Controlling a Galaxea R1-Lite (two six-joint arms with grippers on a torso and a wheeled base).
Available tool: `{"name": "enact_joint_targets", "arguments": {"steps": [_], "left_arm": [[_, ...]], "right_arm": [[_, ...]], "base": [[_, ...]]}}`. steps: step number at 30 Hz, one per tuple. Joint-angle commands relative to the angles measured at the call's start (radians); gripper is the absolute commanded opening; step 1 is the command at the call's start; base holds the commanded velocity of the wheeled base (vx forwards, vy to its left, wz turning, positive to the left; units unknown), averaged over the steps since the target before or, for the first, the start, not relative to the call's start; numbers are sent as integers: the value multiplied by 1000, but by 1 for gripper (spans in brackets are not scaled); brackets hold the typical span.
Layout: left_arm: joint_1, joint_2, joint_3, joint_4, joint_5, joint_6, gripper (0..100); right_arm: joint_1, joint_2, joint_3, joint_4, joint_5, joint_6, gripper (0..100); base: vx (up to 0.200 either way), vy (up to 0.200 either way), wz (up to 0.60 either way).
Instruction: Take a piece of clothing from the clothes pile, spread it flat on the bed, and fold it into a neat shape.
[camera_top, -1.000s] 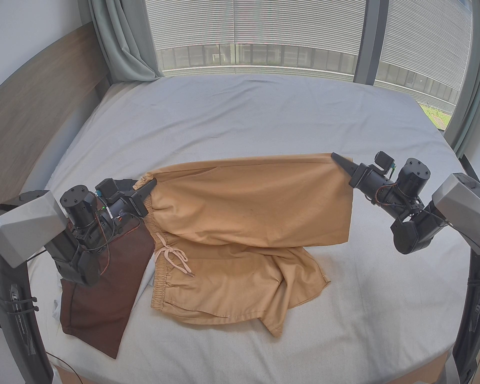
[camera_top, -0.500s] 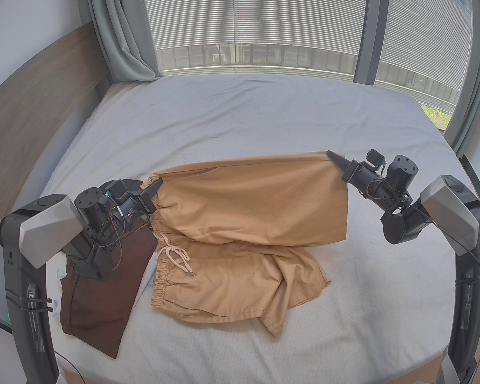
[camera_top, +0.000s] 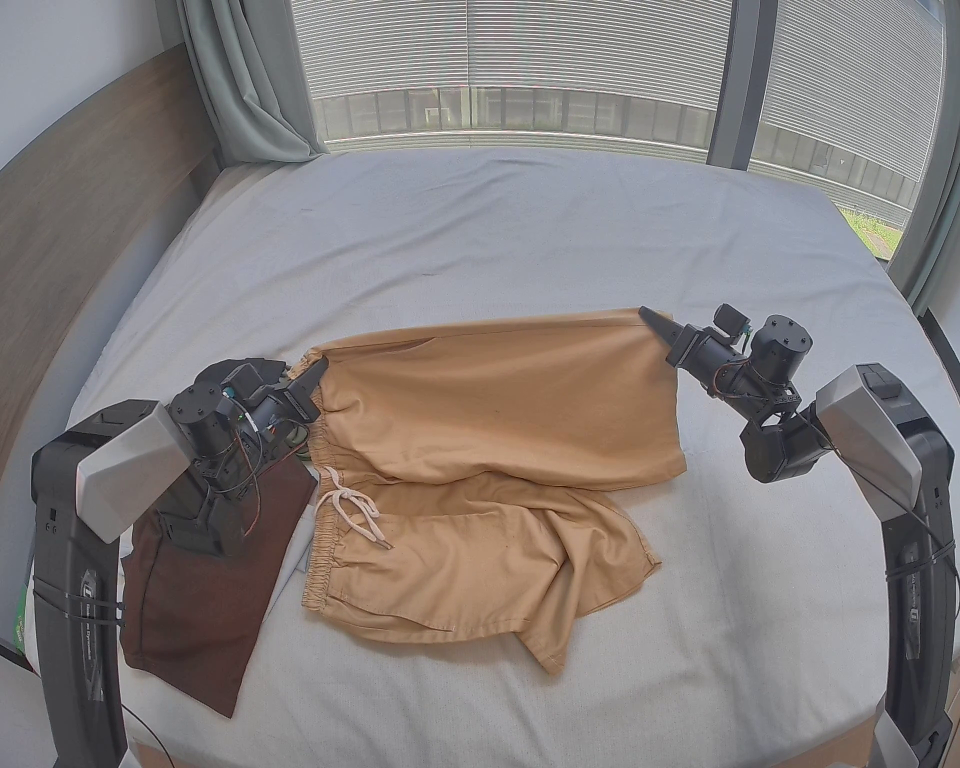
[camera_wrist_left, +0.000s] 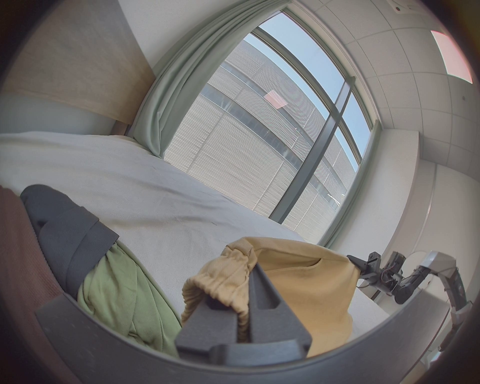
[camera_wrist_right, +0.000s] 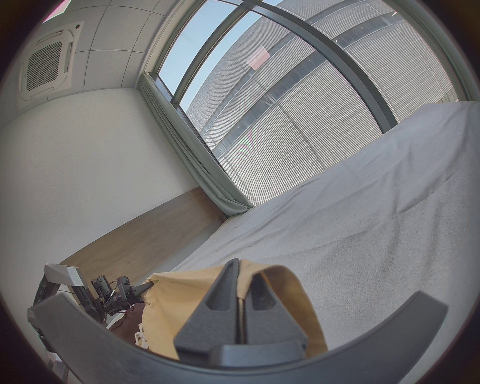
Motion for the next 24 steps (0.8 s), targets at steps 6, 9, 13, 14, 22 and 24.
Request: {"name": "enact_joint_targets", "arguments": {"steps": [6,9,13,14,22,24], "left_arm": [[-1,57,-63,-2,12,-30,0],[3,63,-66,-2,12,-30,0],[7,65,-67,-2,11,-36,0],[10,65,-66,-2,9,-42,0],[-13,50,-12,-1,11,-117,100],[-14,37,14,-1,11,-117,100]], "right_arm": [[3,89,-127,55,-1,-1,0],[3,93,-149,68,-2,-1,0],[2,101,-170,75,-2,-1,100],[0,104,-178,75,-2,-1,100],[0,84,-104,72,-42,-27,100],[2,30,-21,60,-41,-42,100]], "base": [[0,0,0],[0,0,0],[0,0,0],[0,0,0],[0,0,0],[0,0,0]]}}
